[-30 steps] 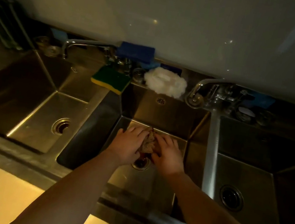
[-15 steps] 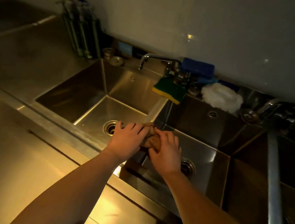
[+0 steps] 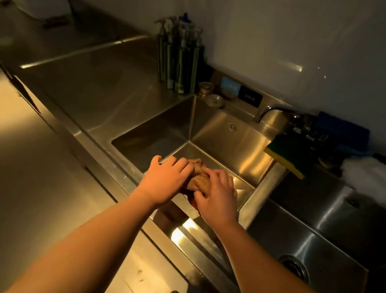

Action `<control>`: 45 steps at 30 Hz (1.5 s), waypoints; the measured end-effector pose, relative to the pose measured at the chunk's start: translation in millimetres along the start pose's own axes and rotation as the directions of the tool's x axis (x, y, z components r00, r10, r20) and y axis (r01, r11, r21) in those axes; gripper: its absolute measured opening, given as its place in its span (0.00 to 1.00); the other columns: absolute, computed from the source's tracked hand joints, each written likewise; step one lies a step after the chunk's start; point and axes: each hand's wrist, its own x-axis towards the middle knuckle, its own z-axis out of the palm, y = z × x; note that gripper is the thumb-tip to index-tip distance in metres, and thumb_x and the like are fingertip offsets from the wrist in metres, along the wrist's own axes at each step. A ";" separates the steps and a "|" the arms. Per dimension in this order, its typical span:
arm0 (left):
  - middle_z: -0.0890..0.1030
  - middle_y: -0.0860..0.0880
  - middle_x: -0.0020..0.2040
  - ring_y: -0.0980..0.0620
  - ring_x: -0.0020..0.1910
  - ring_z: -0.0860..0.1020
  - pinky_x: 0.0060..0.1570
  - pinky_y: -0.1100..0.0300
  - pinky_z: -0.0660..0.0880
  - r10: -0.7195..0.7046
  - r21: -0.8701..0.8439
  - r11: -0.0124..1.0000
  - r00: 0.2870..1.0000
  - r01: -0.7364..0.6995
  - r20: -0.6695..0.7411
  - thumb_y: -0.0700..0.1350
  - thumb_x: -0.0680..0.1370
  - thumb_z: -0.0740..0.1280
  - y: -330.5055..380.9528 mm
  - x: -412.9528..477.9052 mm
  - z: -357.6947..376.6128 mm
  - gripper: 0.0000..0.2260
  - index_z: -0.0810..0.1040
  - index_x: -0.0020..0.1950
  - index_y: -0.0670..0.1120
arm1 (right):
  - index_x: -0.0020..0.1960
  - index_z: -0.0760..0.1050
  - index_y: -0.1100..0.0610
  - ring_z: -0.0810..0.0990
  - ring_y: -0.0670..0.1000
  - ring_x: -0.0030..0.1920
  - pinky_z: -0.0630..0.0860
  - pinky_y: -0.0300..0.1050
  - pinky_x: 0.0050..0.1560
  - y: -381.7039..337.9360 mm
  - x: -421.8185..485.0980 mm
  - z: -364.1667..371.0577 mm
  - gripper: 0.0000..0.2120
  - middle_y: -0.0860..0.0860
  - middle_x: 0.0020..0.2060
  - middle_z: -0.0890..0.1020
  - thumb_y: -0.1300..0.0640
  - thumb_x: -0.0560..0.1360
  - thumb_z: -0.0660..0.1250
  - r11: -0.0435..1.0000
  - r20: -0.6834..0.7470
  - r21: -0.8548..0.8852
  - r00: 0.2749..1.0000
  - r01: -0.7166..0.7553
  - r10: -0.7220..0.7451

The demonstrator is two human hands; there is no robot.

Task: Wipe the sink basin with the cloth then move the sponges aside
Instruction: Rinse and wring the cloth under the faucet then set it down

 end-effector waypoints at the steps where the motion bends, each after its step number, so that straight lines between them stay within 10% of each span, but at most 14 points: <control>1: 0.69 0.50 0.66 0.46 0.63 0.69 0.61 0.44 0.64 -0.010 -0.004 1.000 1.000 0.010 0.005 0.51 0.77 0.64 -9.4 7.4 3.4 0.23 0.62 0.70 0.51 | 0.68 0.64 0.49 0.63 0.51 0.66 0.65 0.55 0.65 -2.6 11.6 6.9 0.27 0.50 0.65 0.67 0.51 0.72 0.68 1.000 0.001 0.007 1.000 -0.005 0.005; 30: 0.73 0.52 0.59 0.49 0.59 0.72 0.60 0.49 0.64 0.089 -0.195 0.977 0.996 -0.090 -0.015 0.53 0.72 0.65 -266.4 89.1 7.0 0.21 0.69 0.65 0.54 | 0.66 0.68 0.48 0.66 0.49 0.61 0.70 0.53 0.63 -152.7 183.5 109.6 0.26 0.47 0.58 0.71 0.51 0.69 0.69 0.992 -0.039 0.103 0.996 -0.076 0.081; 38: 0.76 0.50 0.57 0.48 0.54 0.74 0.50 0.52 0.71 0.262 -0.221 0.941 0.965 -0.257 -0.008 0.51 0.71 0.67 -372.0 90.0 13.7 0.26 0.68 0.69 0.53 | 0.67 0.70 0.49 0.66 0.45 0.56 0.66 0.37 0.56 -214.2 221.4 166.8 0.27 0.42 0.54 0.70 0.51 0.68 0.70 0.986 -0.087 0.142 0.991 -0.087 0.100; 45: 0.75 0.48 0.58 0.46 0.55 0.74 0.50 0.49 0.72 0.359 -0.139 0.926 0.932 -0.350 0.051 0.51 0.71 0.69 -435.2 106.9 27.3 0.23 0.70 0.66 0.51 | 0.66 0.70 0.51 0.67 0.47 0.57 0.68 0.44 0.60 -247.8 252.7 200.6 0.27 0.46 0.55 0.73 0.49 0.69 0.69 0.986 -0.108 0.157 0.991 -0.063 0.081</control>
